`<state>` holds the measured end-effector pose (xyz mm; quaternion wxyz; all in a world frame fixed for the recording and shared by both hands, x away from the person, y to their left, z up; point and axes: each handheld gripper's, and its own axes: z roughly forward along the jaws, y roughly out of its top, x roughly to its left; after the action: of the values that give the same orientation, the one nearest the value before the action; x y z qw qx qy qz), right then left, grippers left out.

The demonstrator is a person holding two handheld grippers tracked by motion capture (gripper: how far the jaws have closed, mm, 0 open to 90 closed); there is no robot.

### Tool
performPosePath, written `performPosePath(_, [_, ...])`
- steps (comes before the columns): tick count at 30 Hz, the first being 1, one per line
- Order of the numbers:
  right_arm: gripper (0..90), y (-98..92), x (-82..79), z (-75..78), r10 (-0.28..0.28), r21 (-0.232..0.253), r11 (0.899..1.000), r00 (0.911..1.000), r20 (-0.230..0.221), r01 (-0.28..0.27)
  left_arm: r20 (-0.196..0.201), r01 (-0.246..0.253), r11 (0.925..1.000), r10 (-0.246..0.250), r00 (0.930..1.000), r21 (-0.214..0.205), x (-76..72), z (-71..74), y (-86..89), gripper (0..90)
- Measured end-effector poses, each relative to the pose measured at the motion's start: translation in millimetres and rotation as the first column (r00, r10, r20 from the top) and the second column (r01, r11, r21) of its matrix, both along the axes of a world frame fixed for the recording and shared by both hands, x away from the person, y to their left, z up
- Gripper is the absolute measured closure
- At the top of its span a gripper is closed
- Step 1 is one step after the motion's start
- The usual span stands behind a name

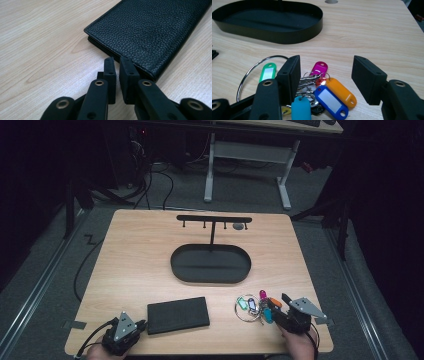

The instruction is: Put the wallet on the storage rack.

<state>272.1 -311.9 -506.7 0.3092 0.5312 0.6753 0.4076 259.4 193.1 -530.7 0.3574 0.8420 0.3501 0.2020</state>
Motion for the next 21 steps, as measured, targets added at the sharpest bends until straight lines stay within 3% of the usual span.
performPosePath(3, [40.6,-2.1,0.1,0.0,-0.001,0.021,1.000,1.0000,-0.004,0.001,0.002,0.001,1.0000,-0.001,1.0000,0.003,-0.8,0.3,-0.6,84.8])
performPosePath(9, [40.9,-0.3,3.9,-1.0,0.014,0.015,1.000,0.9999,0.000,-0.014,0.004,0.023,0.9997,-0.023,0.9997,0.003,-5.3,0.0,-4.2,84.6])
performPosePath(16, [40.8,6.9,10.0,-2.9,0.025,0.015,1.000,0.9996,-0.015,-0.025,0.023,0.104,0.9940,-0.105,0.9942,0.034,-18.9,1.0,-22.6,82.4])
performPosePath(21, [40.7,12.6,14.9,-3.6,0.041,0.011,0.999,0.9989,-0.022,-0.041,0.047,0.158,0.9854,-0.161,0.9858,0.062,-28.2,2.1,-36.0,79.8])
